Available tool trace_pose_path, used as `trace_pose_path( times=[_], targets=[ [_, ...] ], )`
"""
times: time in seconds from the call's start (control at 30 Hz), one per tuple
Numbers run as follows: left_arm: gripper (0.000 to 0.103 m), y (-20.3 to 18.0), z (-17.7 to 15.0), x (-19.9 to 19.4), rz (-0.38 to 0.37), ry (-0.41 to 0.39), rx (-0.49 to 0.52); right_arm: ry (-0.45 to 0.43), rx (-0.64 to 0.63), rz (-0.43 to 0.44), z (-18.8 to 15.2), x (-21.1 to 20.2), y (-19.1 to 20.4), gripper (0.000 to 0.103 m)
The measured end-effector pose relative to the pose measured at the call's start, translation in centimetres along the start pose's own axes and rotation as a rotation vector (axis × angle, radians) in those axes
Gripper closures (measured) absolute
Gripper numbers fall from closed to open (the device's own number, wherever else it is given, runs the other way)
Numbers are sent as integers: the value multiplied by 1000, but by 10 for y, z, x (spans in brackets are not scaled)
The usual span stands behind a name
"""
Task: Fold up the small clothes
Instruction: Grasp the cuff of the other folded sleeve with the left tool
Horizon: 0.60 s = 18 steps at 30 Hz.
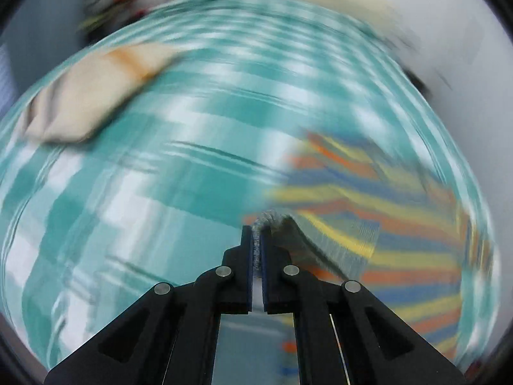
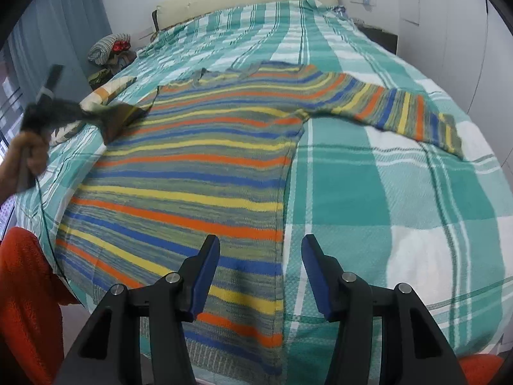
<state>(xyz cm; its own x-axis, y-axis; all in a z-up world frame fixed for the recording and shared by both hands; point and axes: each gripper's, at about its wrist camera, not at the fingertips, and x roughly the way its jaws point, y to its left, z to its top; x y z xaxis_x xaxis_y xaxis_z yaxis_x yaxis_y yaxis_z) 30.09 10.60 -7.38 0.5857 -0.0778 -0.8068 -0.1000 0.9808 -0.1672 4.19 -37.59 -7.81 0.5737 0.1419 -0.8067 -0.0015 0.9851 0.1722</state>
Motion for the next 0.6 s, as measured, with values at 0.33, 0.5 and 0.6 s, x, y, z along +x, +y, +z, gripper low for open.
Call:
trace_pose_path(
  times=[0.33,0.5,0.6],
  targets=[
    [101,102,-5,33,244,57,-213,54,-34,6,-3,19,9,50],
    [102,109,-7,34,290,47,-202,75,-45,1,-6,25,11,50],
    [102,112,-7,55,332,80,-176,86,-39,-6,-7,28,9,50]
  ],
)
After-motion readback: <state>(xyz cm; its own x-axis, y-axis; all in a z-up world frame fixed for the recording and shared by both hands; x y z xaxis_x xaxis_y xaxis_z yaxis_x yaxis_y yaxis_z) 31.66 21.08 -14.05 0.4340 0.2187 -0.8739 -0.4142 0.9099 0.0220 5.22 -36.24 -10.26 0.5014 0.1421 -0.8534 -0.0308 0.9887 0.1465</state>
